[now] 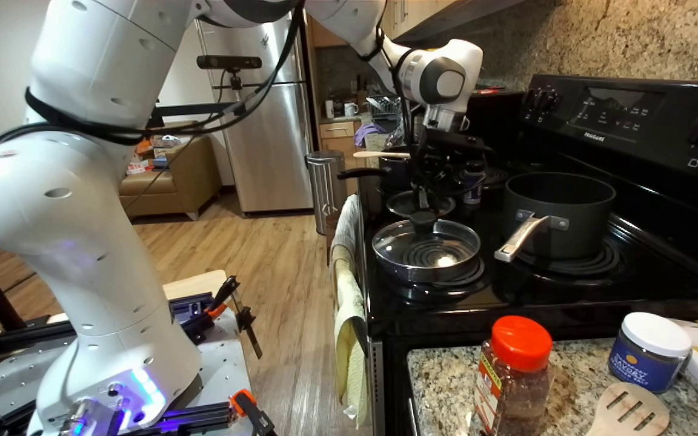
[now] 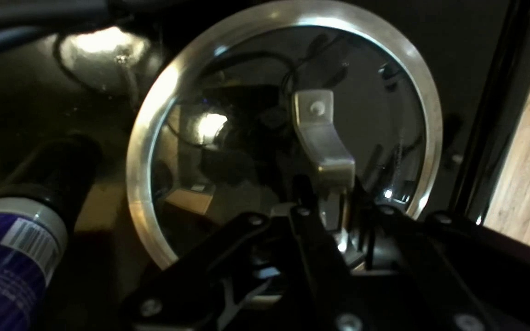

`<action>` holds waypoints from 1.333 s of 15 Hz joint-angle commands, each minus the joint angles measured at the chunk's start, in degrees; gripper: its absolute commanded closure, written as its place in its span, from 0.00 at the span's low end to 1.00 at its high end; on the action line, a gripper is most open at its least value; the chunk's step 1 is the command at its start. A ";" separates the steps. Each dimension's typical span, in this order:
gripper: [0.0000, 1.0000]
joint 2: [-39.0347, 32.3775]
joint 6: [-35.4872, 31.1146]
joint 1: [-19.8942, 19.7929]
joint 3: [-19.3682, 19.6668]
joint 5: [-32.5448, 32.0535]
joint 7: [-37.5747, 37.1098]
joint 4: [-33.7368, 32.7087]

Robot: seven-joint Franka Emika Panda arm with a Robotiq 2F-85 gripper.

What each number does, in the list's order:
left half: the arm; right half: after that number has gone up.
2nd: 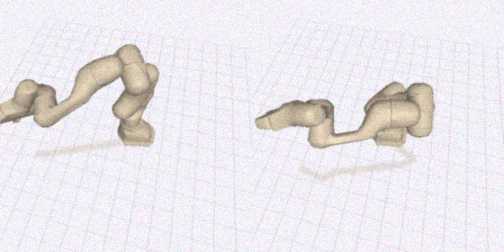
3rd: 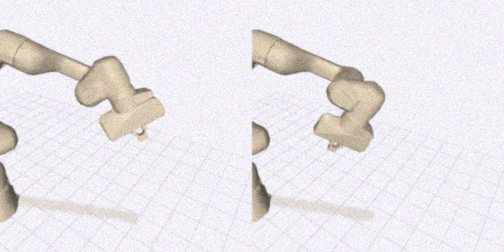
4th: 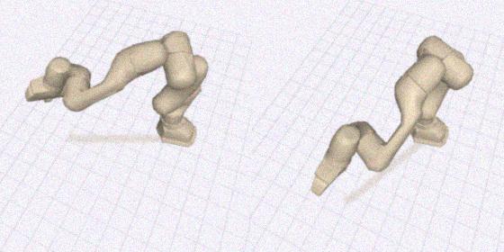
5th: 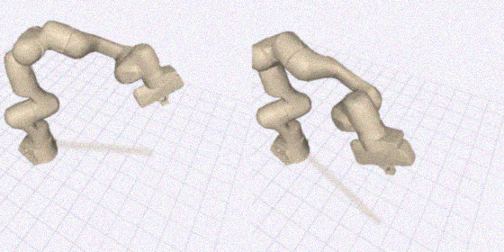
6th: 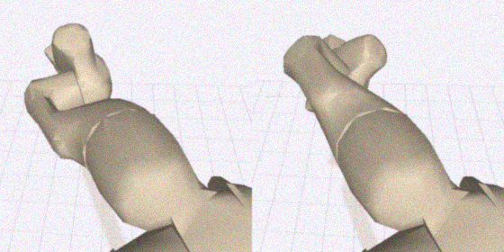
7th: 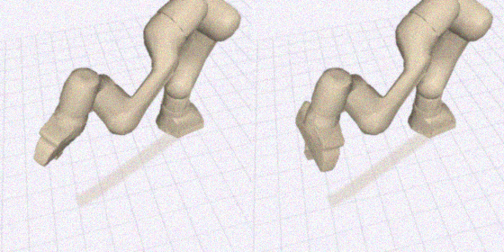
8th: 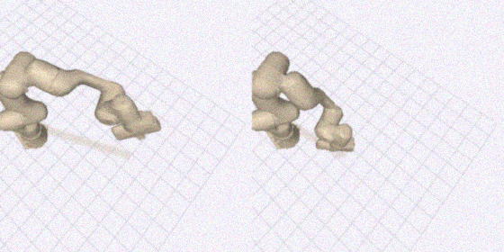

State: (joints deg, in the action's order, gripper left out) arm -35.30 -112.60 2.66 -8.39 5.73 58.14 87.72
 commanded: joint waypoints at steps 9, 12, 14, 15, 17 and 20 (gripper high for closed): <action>0.95 15.13 4.66 -0.94 2.19 -1.50 -7.21 3.98; 0.95 17.84 4.86 -1.38 3.79 -1.95 -10.85 4.54; 0.95 19.15 5.14 -1.79 4.73 -2.51 -12.87 4.46; 0.95 19.67 4.72 -2.47 5.13 -2.01 -13.14 4.24; 0.95 20.49 4.87 -3.96 5.80 -0.37 -13.01 3.74; 0.95 21.90 4.09 -6.65 7.04 2.25 -12.32 4.03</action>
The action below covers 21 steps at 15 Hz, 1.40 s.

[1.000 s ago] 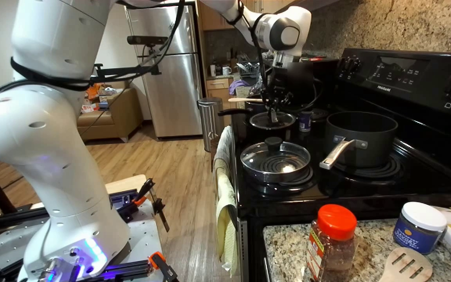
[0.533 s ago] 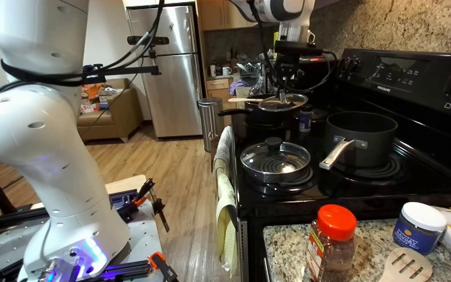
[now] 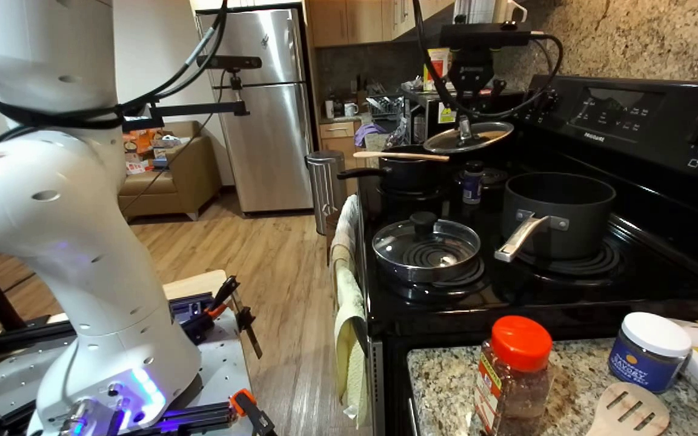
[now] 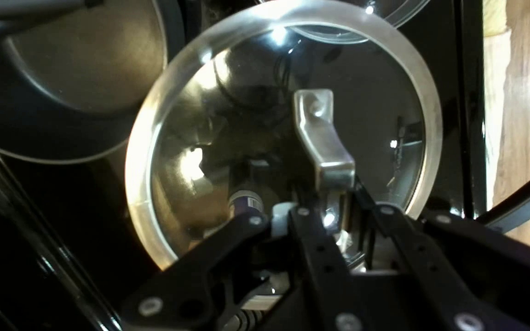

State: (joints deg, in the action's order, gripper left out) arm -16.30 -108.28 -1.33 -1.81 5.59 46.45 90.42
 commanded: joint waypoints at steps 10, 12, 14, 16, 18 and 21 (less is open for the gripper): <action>0.80 0.85 -0.82 -5.29 2.00 3.40 0.05 0.15; 0.95 0.40 -1.57 -5.23 2.03 3.55 -0.83 -0.21; 0.95 -0.59 -1.19 -6.07 2.55 4.39 -1.94 -1.82; 0.95 -1.68 -1.08 -7.57 3.02 6.77 -2.28 -3.59; 0.95 -3.30 -1.23 -8.82 3.57 8.15 -3.07 -5.60; 0.95 -6.82 -0.85 -10.75 3.59 10.19 -2.29 -9.31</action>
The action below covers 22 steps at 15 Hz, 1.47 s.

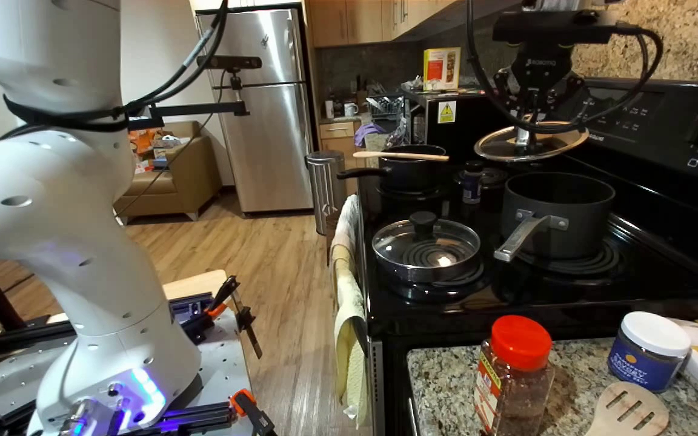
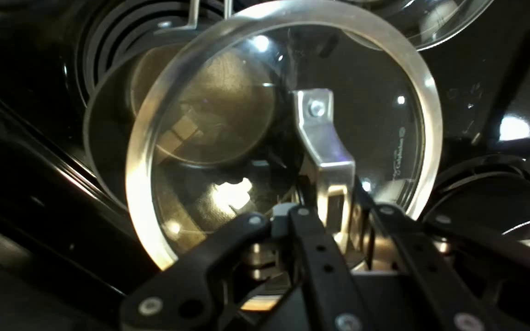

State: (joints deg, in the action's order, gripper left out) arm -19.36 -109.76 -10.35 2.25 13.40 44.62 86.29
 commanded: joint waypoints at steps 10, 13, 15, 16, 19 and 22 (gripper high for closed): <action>0.95 -13.12 0.43 -3.56 -2.73 2.16 0.48 -13.90; 0.95 -13.69 0.79 -4.14 -2.65 2.22 -0.11 -14.31; 0.95 -13.47 0.66 -4.59 -2.36 2.10 -0.58 -13.63; 0.95 -13.25 0.21 -4.84 -2.27 2.08 -0.65 -13.04; 0.95 -13.57 0.04 -5.75 -2.58 2.42 0.13 -13.08; 0.95 -14.06 0.23 -5.96 -2.88 2.25 0.84 -13.47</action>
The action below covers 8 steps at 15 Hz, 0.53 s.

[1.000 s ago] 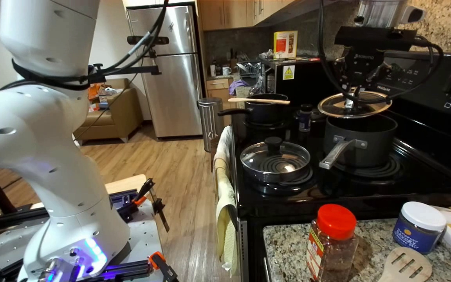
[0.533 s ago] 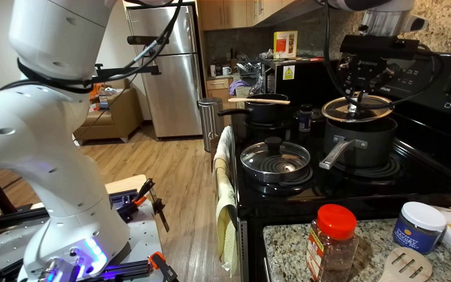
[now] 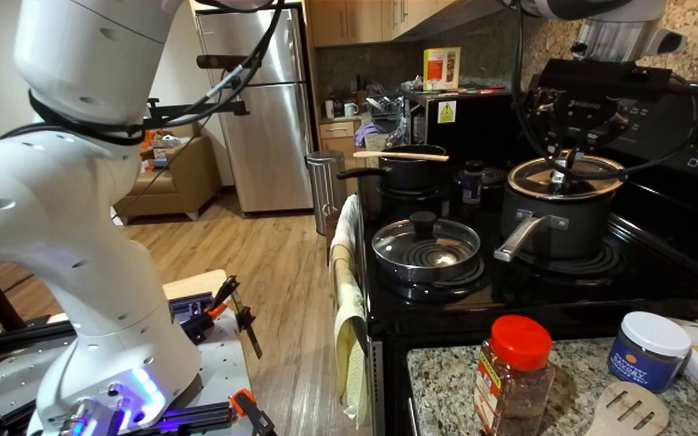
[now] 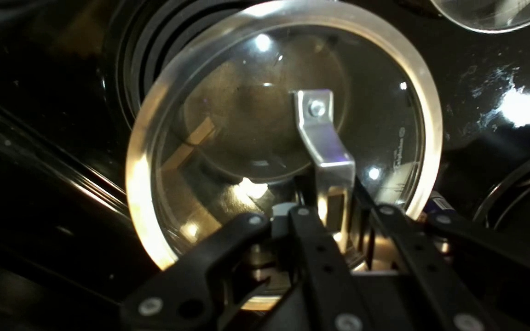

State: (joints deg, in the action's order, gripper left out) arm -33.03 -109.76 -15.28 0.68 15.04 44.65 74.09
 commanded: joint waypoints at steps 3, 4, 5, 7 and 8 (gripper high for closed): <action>0.95 -0.73 0.46 -0.95 -1.59 0.41 1.15 -1.48; 0.95 -0.82 0.46 -0.93 -1.72 0.35 1.32 -1.45; 0.95 -0.85 0.26 -0.88 -1.84 0.28 1.55 -1.35; 0.95 -0.97 -0.18 -0.78 -2.01 0.10 1.89 -1.28; 0.95 -0.99 -0.61 -0.62 -1.93 -0.23 1.84 -1.24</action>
State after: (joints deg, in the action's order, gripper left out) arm -33.65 -109.76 -15.32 -0.42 15.04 45.01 74.09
